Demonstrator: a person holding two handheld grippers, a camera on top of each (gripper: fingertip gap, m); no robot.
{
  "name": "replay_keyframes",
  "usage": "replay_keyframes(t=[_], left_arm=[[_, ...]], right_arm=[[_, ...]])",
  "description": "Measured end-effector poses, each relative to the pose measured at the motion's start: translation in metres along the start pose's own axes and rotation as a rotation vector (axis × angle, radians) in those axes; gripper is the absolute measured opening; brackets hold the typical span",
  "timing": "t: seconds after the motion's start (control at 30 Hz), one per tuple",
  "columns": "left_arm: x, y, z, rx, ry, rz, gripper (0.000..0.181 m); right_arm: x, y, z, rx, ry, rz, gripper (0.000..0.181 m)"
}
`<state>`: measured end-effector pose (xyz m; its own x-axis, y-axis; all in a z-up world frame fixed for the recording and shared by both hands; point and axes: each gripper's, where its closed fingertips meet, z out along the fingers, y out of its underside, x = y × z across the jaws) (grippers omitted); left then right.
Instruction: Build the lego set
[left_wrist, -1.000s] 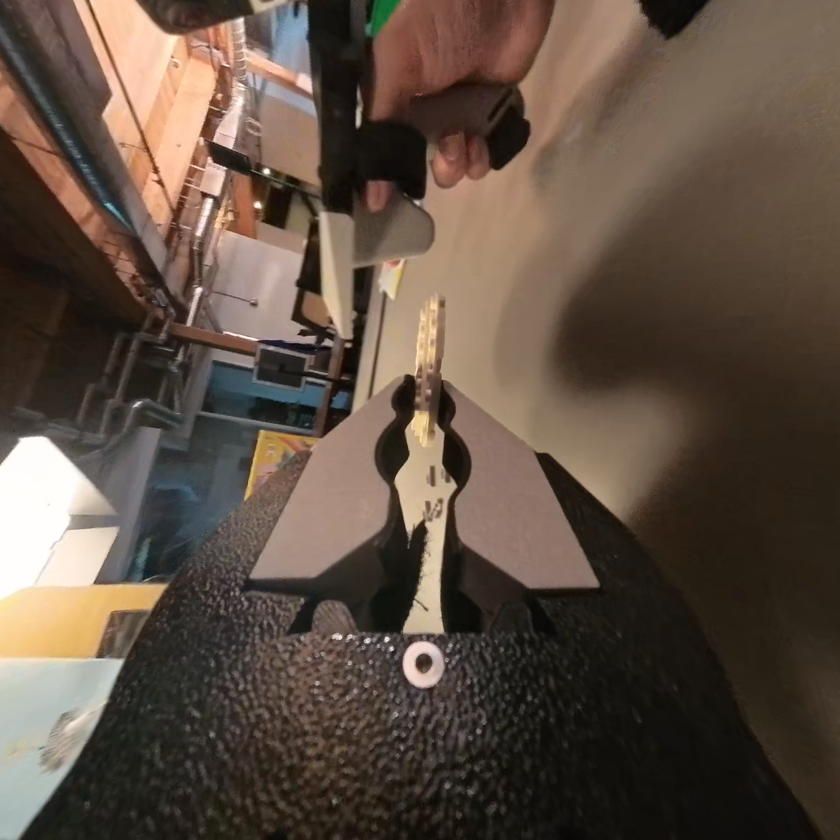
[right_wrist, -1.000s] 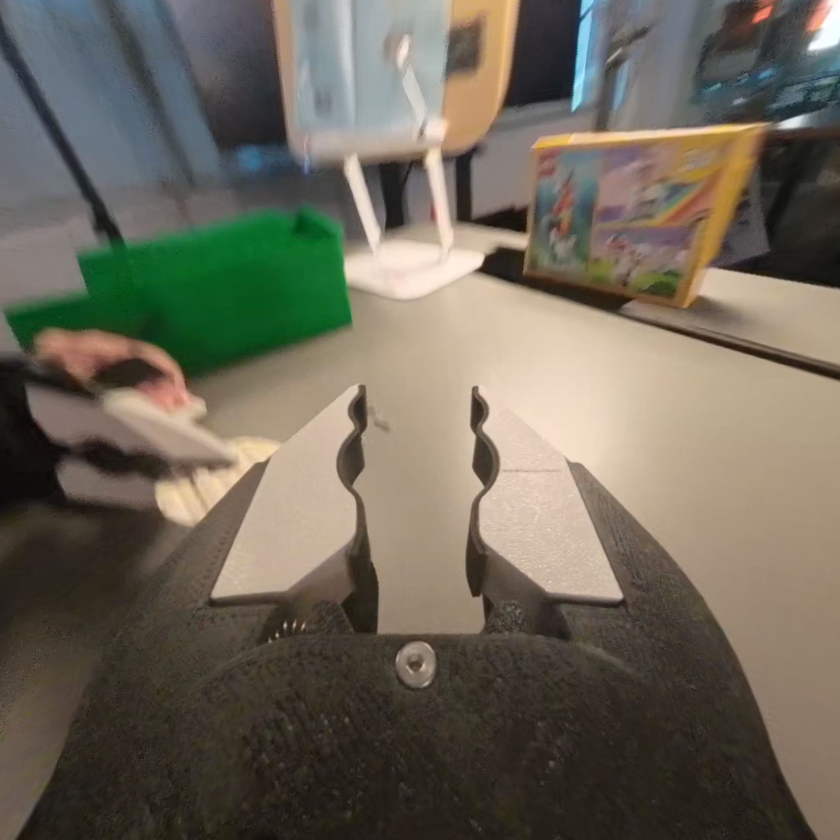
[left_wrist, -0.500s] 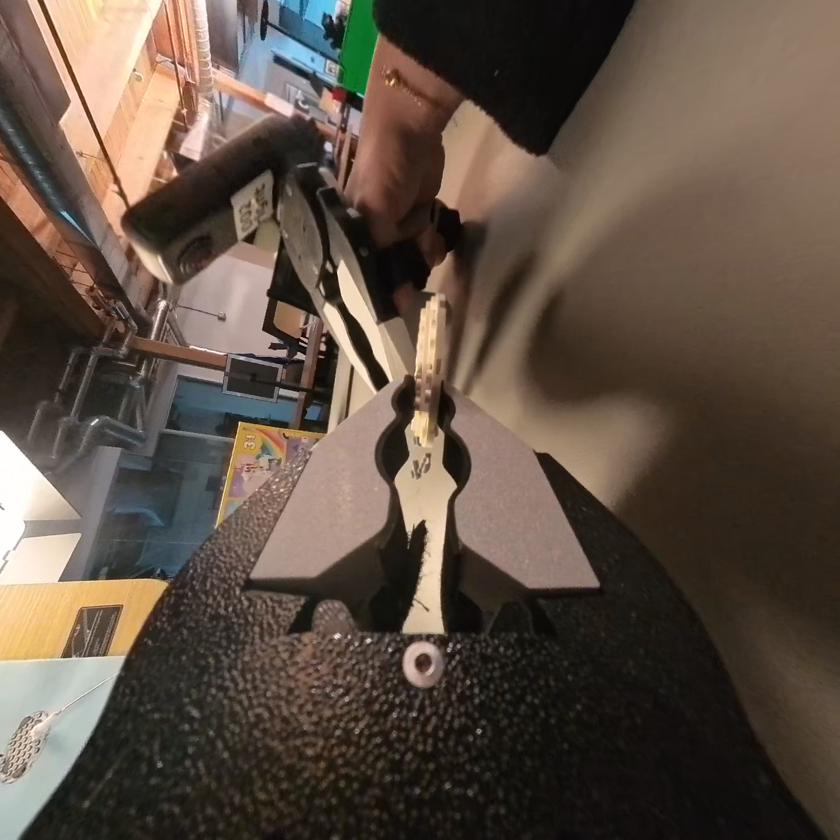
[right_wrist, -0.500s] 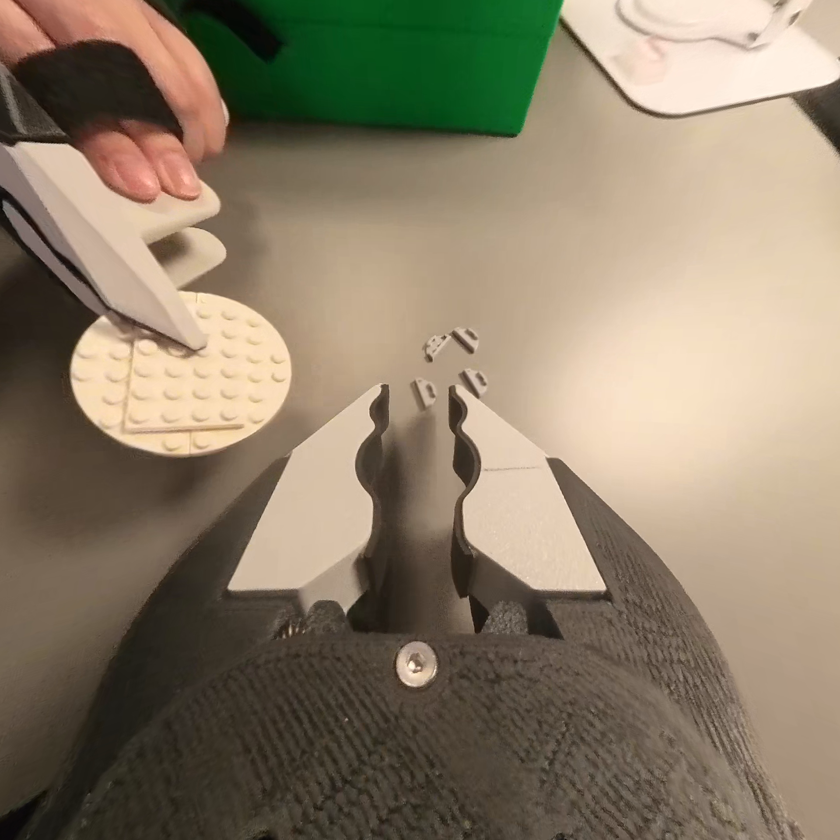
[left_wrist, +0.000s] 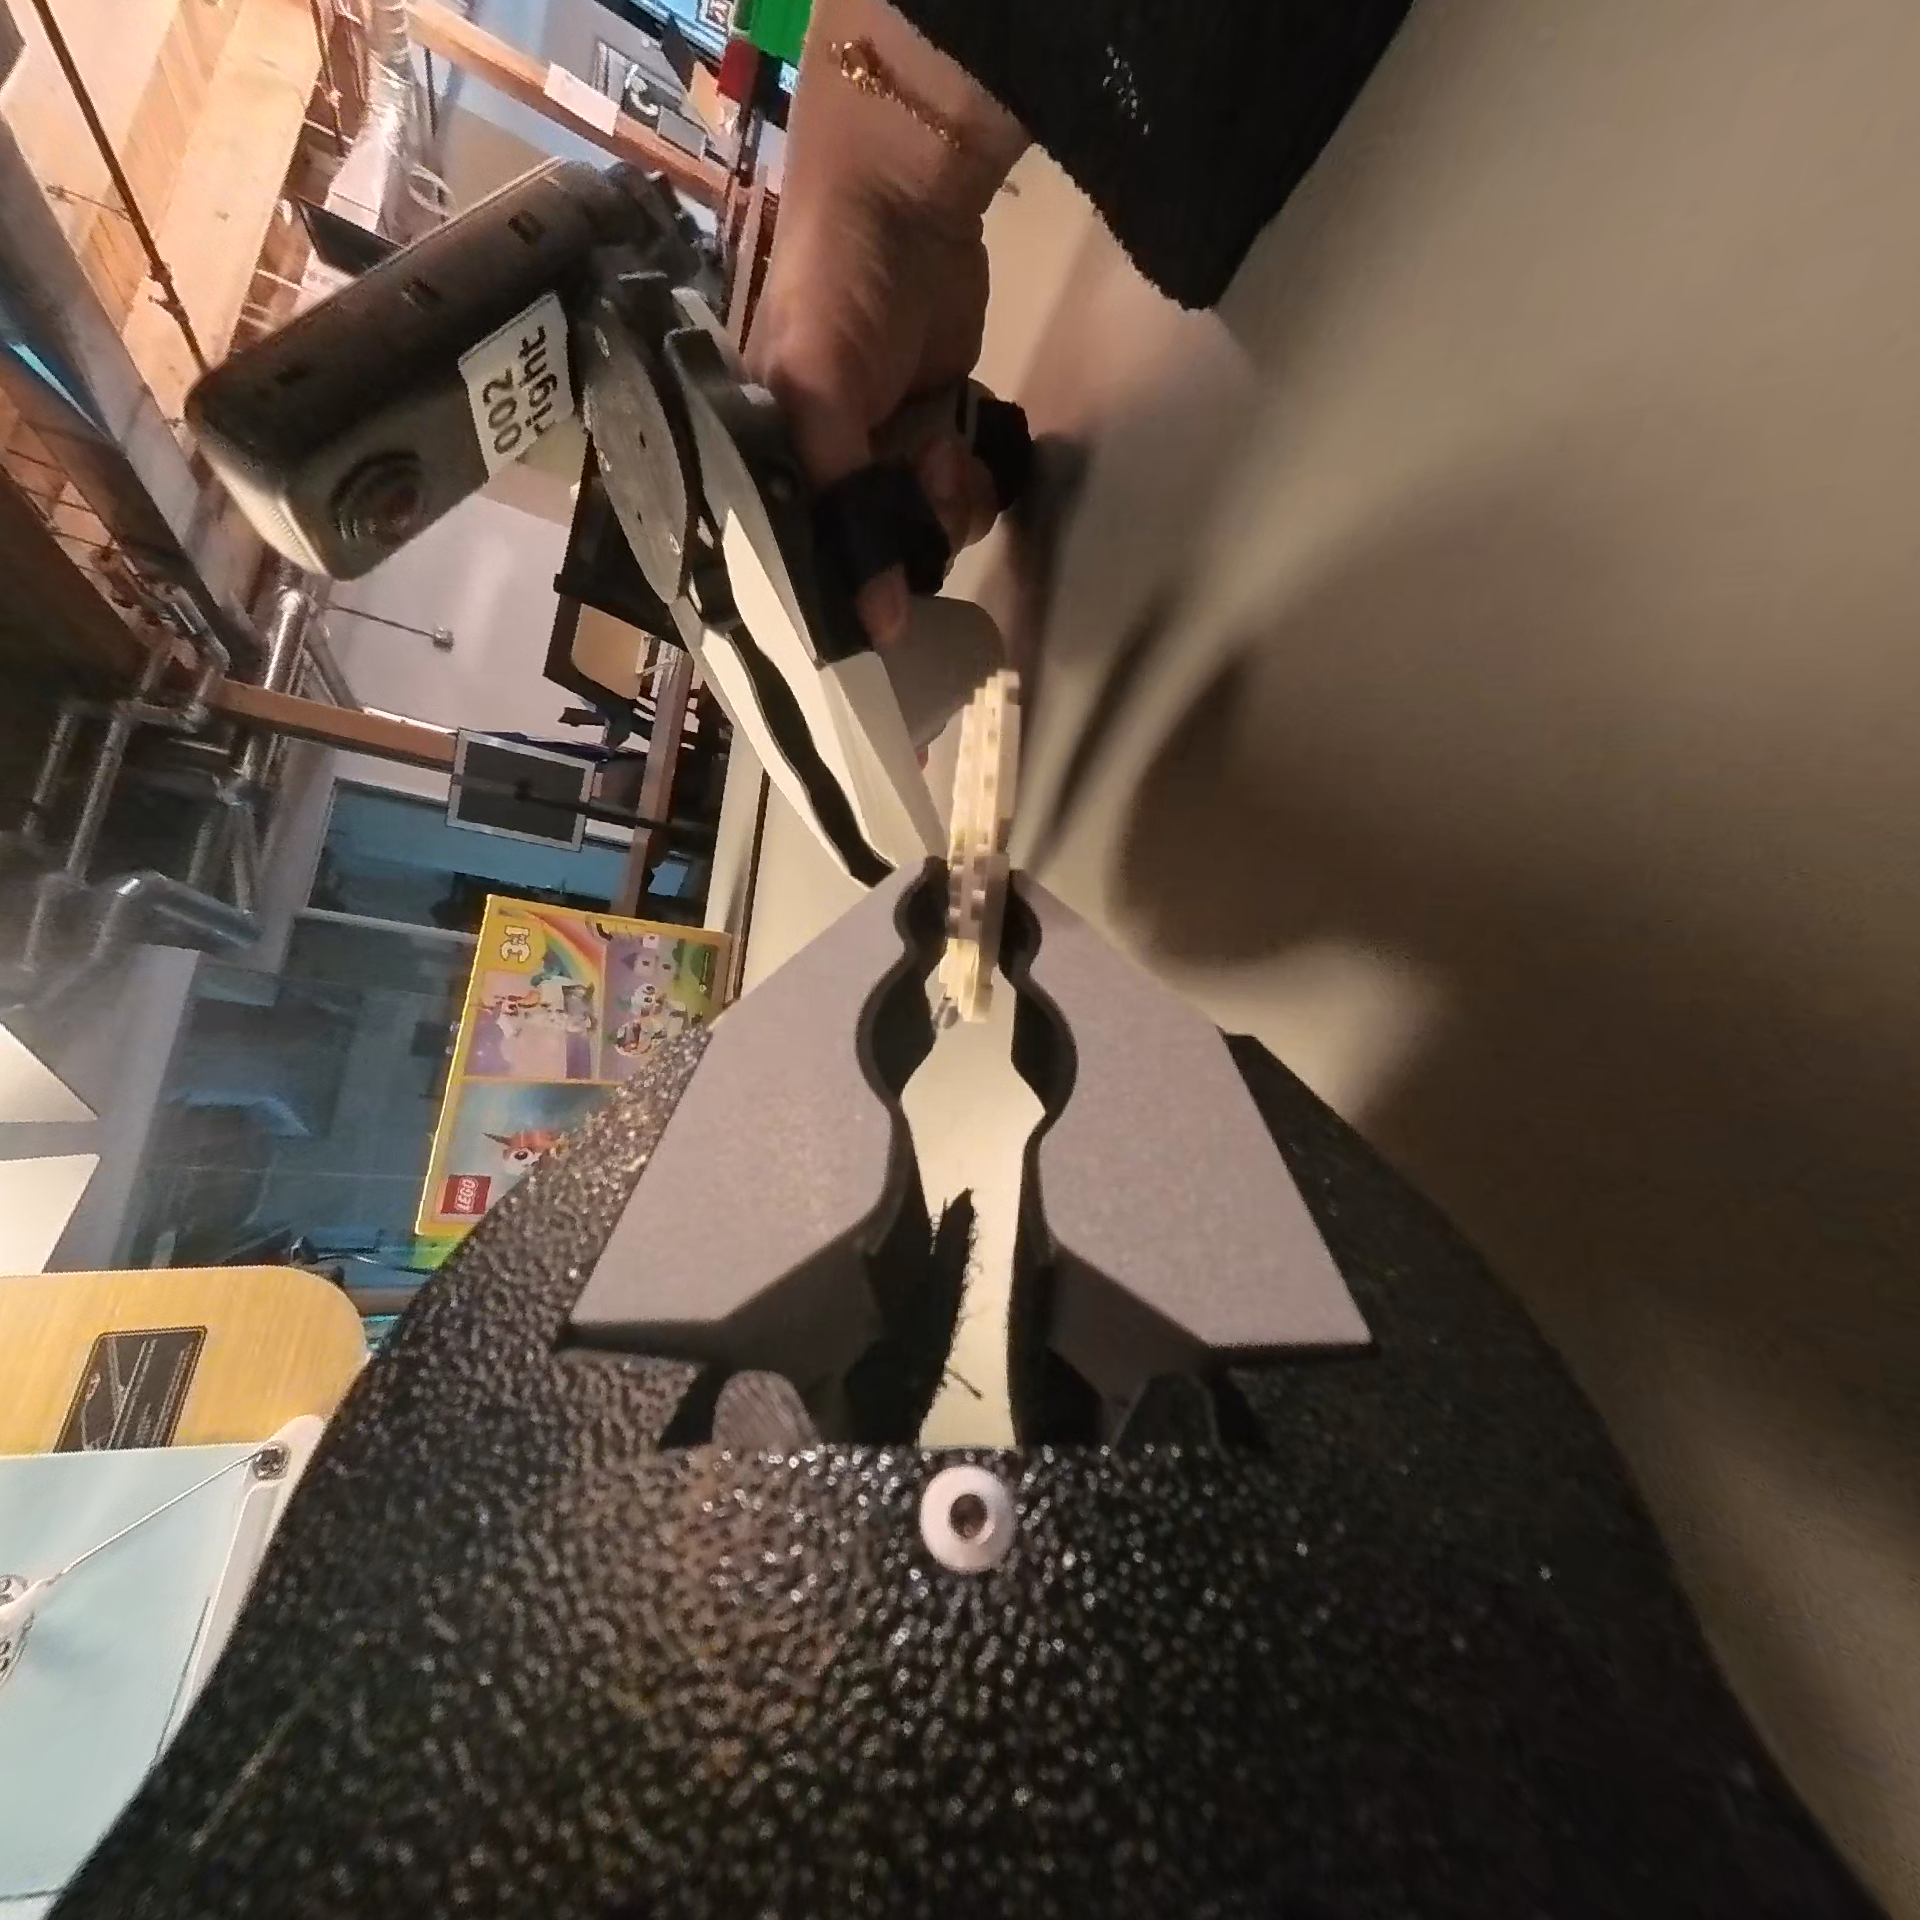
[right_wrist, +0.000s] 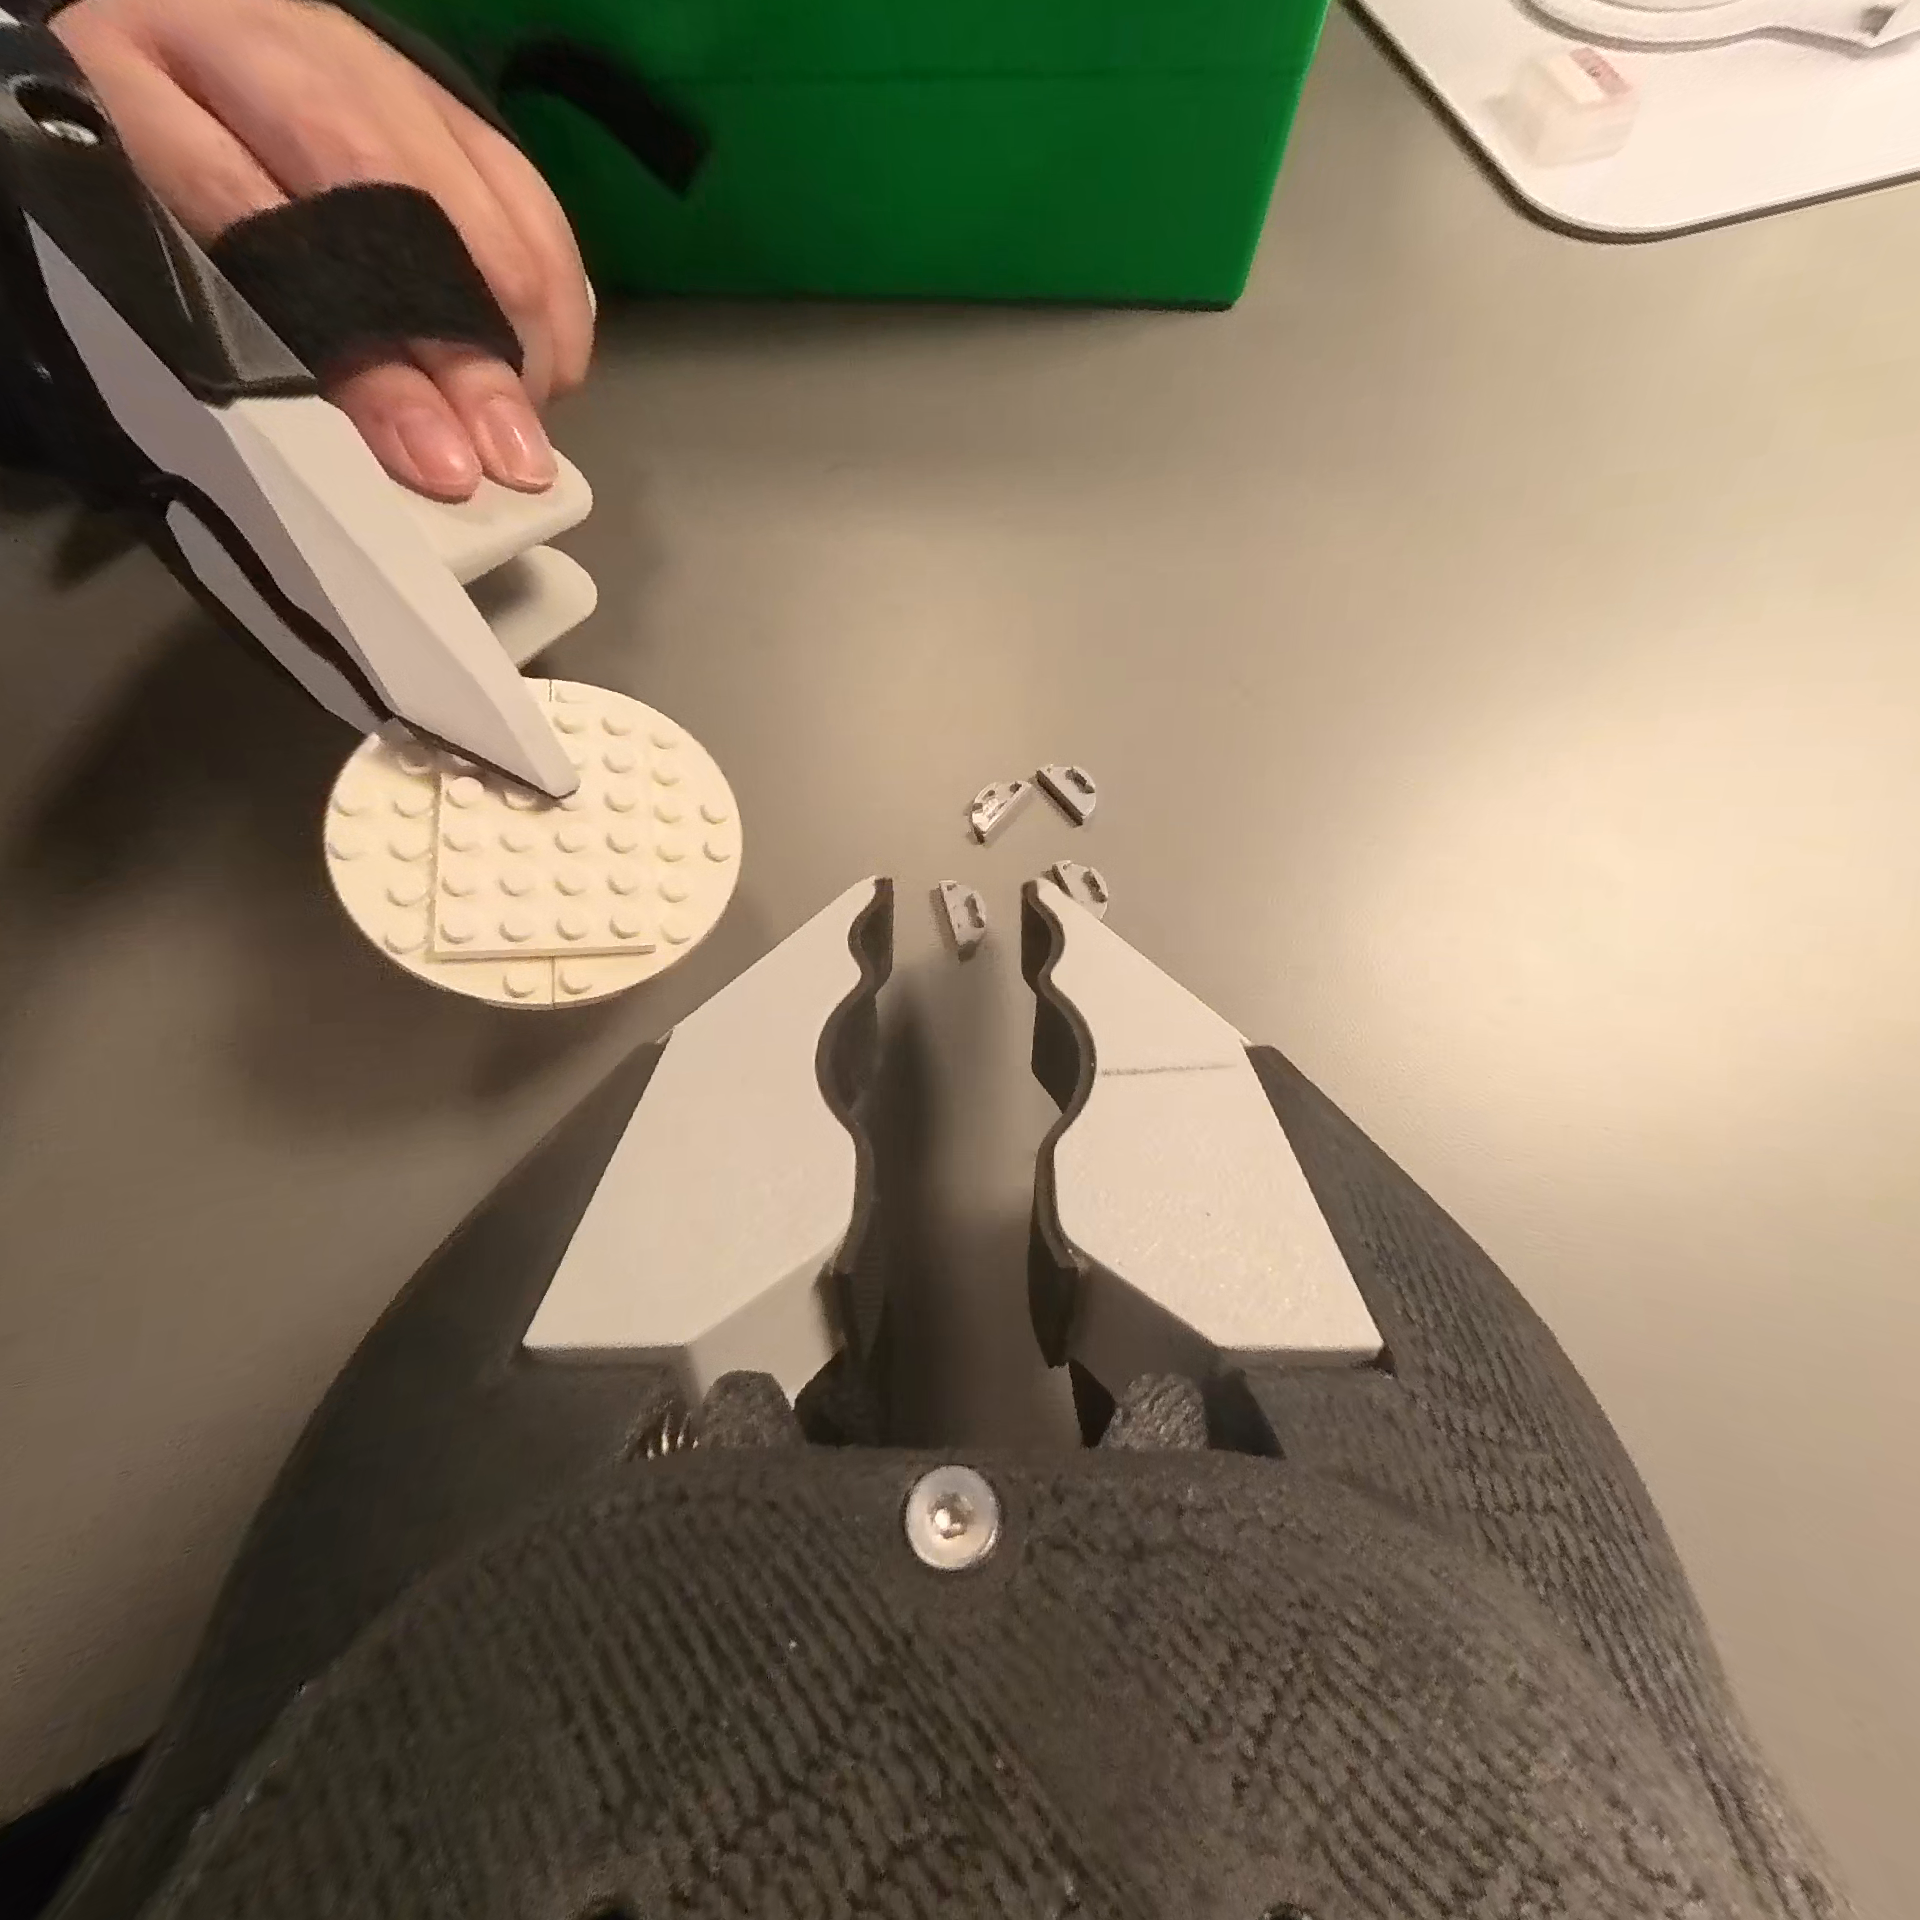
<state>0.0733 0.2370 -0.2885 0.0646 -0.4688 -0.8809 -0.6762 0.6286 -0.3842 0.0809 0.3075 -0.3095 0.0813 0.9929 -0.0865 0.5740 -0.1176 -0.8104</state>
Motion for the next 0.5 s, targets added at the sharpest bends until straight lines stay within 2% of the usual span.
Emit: replay_keyframes(t=[0.5], left_arm=[[0.011,0.005,0.002,-0.038,0.046,0.05,0.007]], right_arm=[[0.002,0.008,0.006,-0.065,0.023,-0.012,0.017]])
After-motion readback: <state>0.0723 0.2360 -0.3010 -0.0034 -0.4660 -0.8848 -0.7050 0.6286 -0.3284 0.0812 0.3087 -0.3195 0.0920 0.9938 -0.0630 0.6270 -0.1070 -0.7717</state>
